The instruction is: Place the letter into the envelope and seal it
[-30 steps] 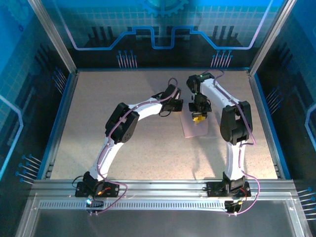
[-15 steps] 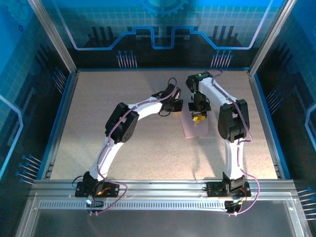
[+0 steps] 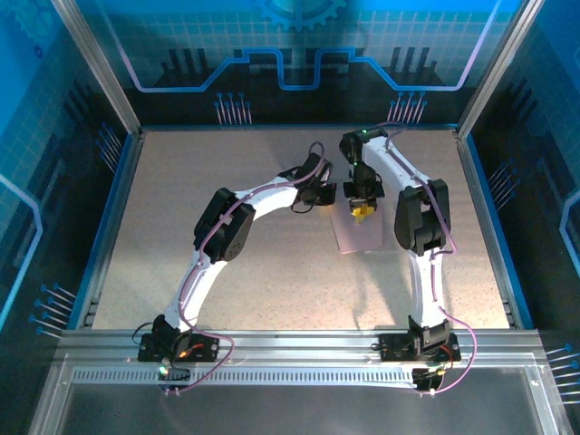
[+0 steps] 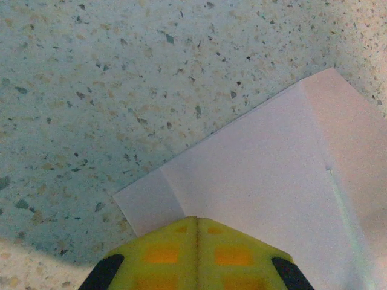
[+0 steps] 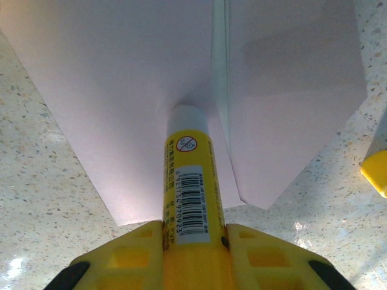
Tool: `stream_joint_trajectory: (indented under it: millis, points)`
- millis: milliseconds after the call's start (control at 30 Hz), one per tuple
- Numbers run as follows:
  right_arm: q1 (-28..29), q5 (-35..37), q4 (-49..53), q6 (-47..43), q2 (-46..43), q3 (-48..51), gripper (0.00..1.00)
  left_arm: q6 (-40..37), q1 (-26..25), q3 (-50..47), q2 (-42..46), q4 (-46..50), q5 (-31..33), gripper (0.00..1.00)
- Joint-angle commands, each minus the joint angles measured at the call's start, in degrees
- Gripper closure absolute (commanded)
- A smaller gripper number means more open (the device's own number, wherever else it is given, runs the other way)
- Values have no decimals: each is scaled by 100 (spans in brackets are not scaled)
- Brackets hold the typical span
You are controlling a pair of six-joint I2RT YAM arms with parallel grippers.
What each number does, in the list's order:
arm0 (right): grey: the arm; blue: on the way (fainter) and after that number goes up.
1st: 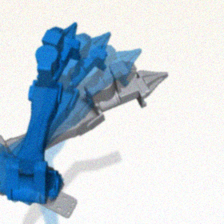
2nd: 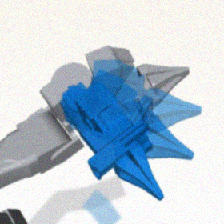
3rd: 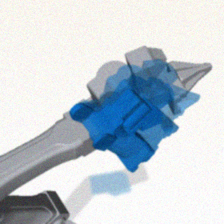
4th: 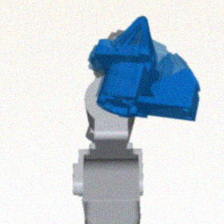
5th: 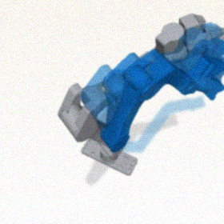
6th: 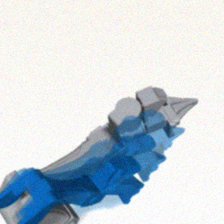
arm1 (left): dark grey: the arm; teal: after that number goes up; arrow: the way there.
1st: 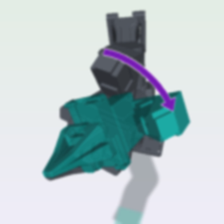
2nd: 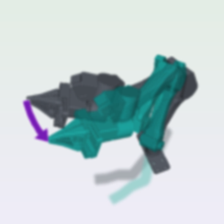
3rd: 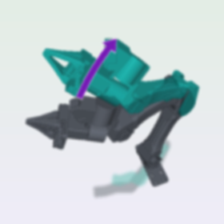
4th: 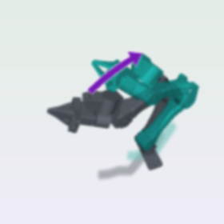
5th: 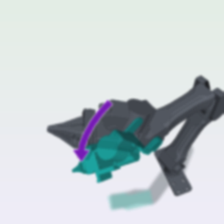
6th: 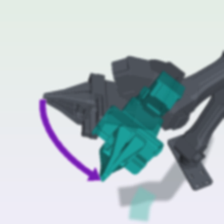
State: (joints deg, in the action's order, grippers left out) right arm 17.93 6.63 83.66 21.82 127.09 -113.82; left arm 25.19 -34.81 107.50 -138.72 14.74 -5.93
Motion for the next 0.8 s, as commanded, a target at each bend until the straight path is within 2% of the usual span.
stream_joint_trajectory:
  millis: [0,400,767]
  points:
    - [14,-302,-508,47,553,-44,96,20,-21,139,-137,187,-252,100]
    - [189,-376,-309,49,857,-502,96,47,-19,140,-145,203,-288,100]
    - [-231,-58,-271,-47,822,-413,97,57,-22,136,-139,247,-303,100]
